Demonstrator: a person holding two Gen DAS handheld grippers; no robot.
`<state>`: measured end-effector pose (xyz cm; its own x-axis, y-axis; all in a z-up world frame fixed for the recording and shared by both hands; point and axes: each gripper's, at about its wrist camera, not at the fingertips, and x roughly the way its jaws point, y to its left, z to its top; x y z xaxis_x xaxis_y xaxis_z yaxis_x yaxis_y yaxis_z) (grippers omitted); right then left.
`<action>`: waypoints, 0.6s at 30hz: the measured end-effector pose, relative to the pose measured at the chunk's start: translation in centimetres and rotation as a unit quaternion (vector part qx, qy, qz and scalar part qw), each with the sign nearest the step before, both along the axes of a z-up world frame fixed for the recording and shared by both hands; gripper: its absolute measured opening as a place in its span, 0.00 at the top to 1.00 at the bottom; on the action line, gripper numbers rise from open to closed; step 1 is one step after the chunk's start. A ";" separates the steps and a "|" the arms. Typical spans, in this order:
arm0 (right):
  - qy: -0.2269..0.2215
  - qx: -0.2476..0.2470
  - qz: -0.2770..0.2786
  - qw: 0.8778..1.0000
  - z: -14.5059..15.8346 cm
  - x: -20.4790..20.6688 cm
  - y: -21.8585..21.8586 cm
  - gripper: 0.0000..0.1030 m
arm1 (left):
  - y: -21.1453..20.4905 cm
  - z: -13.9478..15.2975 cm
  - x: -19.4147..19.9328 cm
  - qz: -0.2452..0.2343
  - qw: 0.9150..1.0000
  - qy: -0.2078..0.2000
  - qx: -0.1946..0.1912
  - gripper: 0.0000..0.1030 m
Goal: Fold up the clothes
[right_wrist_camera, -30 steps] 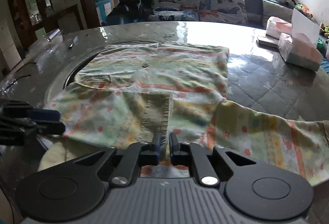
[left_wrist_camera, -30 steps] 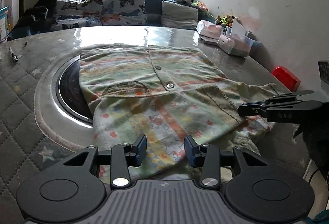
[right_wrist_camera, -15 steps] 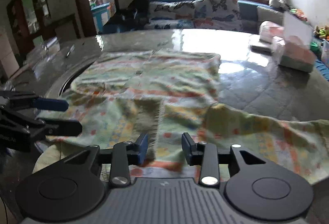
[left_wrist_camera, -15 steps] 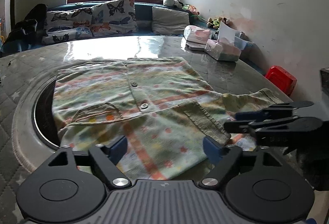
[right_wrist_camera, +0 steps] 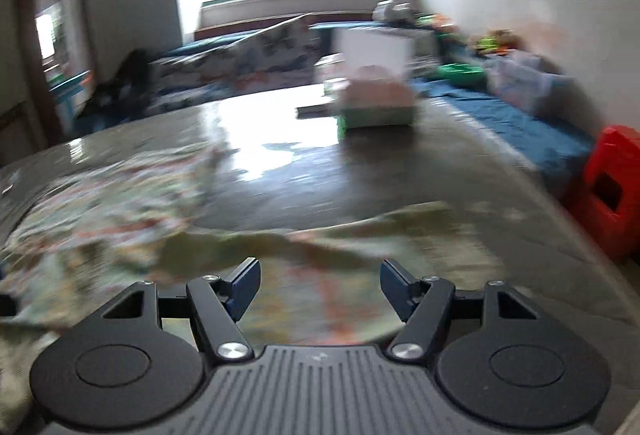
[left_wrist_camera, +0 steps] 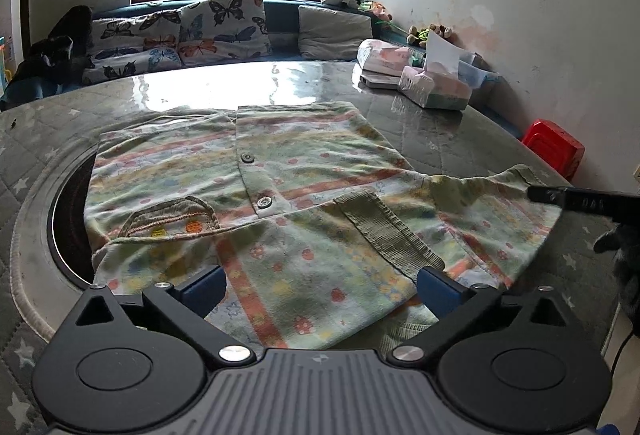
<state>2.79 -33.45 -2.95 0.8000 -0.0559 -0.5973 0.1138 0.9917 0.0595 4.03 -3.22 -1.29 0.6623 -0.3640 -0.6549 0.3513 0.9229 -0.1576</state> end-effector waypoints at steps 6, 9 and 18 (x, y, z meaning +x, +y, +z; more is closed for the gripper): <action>-0.002 -0.016 -0.071 0.997 -1.0 0.3 -4.4 0.35 | -0.1 0.0 0.1 0.005 1.000 0.003 0.006 0.00; 0.003 -0.012 -0.090 0.996 -1.4 0.4 -5.8 0.37 | 0.0 0.1 0.1 0.010 1.000 0.003 0.007 0.00; 0.012 0.009 -0.109 0.994 -2.9 0.7 -7.1 0.47 | 0.0 0.0 0.2 0.014 1.000 0.007 0.015 0.00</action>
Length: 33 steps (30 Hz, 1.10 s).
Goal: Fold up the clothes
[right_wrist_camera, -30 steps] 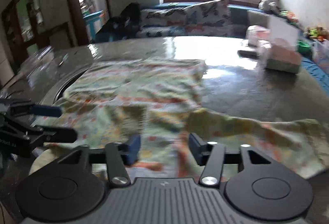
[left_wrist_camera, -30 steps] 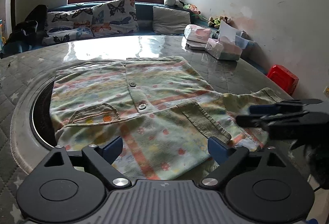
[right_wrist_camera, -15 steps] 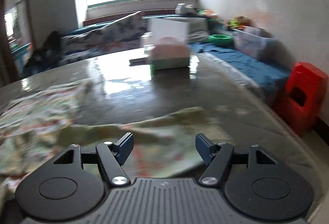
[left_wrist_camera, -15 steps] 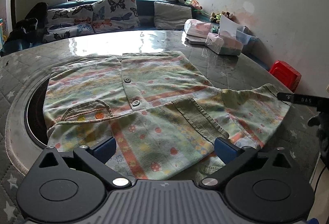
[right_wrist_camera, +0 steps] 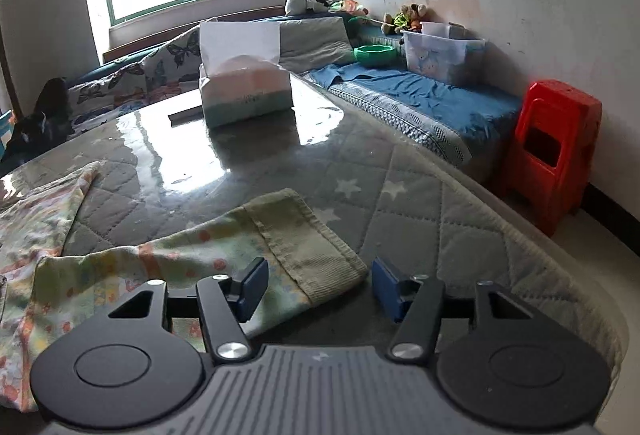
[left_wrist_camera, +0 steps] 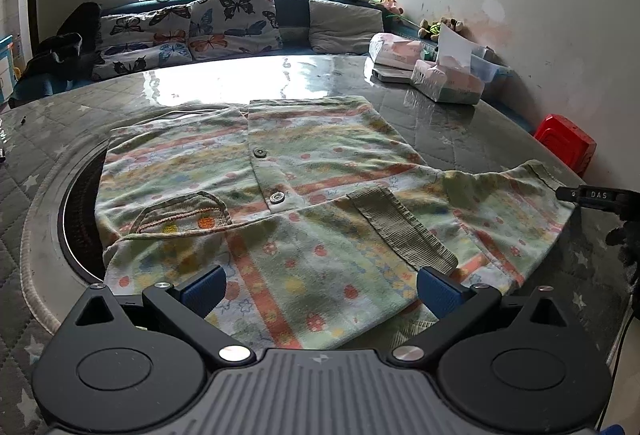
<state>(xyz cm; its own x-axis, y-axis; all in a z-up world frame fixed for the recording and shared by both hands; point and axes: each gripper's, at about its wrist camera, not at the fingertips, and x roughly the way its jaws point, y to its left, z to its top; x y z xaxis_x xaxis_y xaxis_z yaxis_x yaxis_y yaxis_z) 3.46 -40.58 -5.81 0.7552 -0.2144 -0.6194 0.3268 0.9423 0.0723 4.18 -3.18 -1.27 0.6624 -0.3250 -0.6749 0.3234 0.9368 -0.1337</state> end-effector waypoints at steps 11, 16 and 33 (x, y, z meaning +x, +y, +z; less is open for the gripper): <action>-0.024 0.025 0.005 0.999 0.8 -0.1 0.6 0.91 | 0.6 0.0 0.0 0.010 1.000 0.000 0.002 0.00; -0.062 0.032 0.031 0.997 3.4 -0.7 2.1 0.92 | 1.5 0.1 -0.1 0.020 1.000 -0.001 0.000 0.00; -0.129 0.050 0.271 0.953 11.9 2.6 16.3 0.93 | 7.3 0.6 -1.3 0.085 0.996 -0.017 -0.027 0.00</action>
<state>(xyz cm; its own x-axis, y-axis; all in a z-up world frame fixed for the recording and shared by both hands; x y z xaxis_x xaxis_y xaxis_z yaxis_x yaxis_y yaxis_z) 6.01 -24.27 6.05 0.8676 0.3011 -0.3957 -0.2466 0.9516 0.1834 2.93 4.10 -0.64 0.7331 -0.2422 -0.6355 0.1662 0.9699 -0.1779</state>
